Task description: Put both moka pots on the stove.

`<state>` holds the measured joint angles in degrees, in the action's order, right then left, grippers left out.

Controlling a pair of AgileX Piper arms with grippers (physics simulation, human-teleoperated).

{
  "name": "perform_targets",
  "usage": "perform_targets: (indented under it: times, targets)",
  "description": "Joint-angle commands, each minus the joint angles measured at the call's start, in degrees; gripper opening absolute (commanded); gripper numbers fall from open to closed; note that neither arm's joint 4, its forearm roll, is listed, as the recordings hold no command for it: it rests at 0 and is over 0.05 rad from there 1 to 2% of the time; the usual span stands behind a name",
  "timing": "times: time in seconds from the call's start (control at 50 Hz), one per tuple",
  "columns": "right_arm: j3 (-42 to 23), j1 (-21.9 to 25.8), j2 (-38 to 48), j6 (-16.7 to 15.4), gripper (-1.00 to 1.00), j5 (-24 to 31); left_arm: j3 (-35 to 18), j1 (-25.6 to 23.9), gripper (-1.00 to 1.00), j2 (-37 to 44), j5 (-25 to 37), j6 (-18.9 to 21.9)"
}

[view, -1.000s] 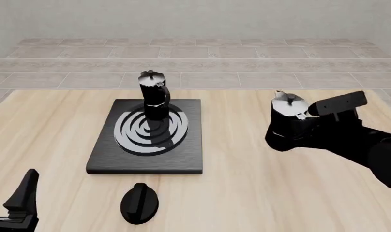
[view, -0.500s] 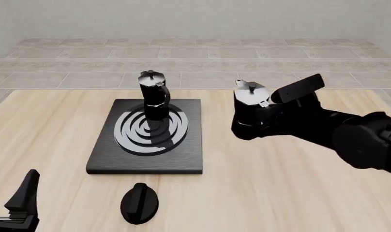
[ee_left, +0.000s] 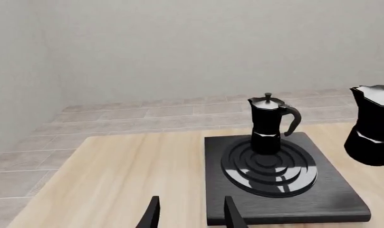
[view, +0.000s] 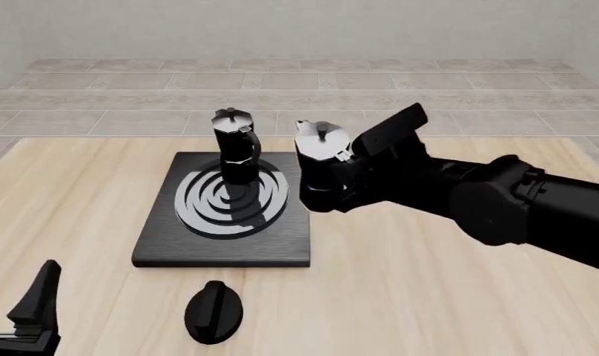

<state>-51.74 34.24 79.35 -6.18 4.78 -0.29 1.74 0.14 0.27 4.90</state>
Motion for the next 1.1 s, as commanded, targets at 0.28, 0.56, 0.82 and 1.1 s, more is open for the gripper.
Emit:
perform_targets:
  times: [0.28, 0.56, 0.82, 1.1]
  targets:
    - [-5.8, 8.3, 2.5, 0.6, -1.00, -1.2, 0.0, 0.1, 1.00, 0.0, 0.1, 0.0]
    - [-7.5, 11.6, 4.1, 1.3, -1.00, -2.0, 0.0, 0.1, 1.00, 0.0, 0.0, 0.0]
    - [-10.8, 12.2, 8.0, 2.0, -1.00, -2.8, 0.0, 0.0, 1.00, 0.0, 0.1, 0.0]
    - [-14.0, 13.4, 11.4, 3.0, -1.00, -3.0, 0.0, -0.1, 1.00, 0.1, 0.1, 0.1]
